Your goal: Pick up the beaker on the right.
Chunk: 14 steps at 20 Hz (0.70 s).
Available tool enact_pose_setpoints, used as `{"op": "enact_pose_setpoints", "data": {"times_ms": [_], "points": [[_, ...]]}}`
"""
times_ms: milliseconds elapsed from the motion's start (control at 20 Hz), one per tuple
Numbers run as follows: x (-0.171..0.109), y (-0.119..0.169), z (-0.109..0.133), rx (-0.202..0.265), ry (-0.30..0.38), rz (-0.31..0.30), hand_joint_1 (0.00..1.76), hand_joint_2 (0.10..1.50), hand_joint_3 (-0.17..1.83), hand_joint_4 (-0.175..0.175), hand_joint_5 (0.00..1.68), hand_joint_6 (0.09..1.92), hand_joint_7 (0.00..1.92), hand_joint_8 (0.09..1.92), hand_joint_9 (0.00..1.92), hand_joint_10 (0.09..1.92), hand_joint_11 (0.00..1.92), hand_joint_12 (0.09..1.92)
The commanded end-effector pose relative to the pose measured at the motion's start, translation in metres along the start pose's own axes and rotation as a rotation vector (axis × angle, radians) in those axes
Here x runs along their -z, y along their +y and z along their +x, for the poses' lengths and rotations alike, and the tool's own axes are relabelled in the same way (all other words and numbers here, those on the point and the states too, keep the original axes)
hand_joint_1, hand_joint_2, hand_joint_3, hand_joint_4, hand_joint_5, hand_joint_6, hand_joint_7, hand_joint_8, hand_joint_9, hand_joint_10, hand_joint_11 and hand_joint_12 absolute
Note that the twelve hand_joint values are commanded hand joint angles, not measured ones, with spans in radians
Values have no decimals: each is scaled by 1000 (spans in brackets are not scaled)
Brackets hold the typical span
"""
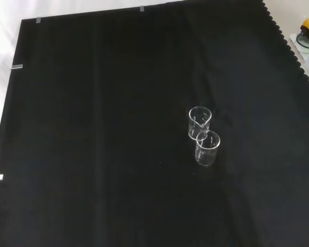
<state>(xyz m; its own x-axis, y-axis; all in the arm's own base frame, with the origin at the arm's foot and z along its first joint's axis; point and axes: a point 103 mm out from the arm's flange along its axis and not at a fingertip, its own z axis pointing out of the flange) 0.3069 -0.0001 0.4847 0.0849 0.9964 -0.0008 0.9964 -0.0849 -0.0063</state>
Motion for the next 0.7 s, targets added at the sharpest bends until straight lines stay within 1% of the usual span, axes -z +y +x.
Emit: {"op": "enact_pose_setpoints", "data": {"times_ms": [50,150,400,700], "points": [[0,1,-2,-3,3,-3,67,1069,778,-14,174,87,126,332,98,583,0,832],[0,1,-4,-4,1,-6,43,1092,770,-15,193,87,134,342,110,587,0,873],[-5,4,-5,-12,16,4,39,1099,764,-15,200,87,138,349,115,588,0,886],[-22,14,-11,-19,33,30,57,1094,751,-15,205,87,137,360,118,589,0,890]]}}
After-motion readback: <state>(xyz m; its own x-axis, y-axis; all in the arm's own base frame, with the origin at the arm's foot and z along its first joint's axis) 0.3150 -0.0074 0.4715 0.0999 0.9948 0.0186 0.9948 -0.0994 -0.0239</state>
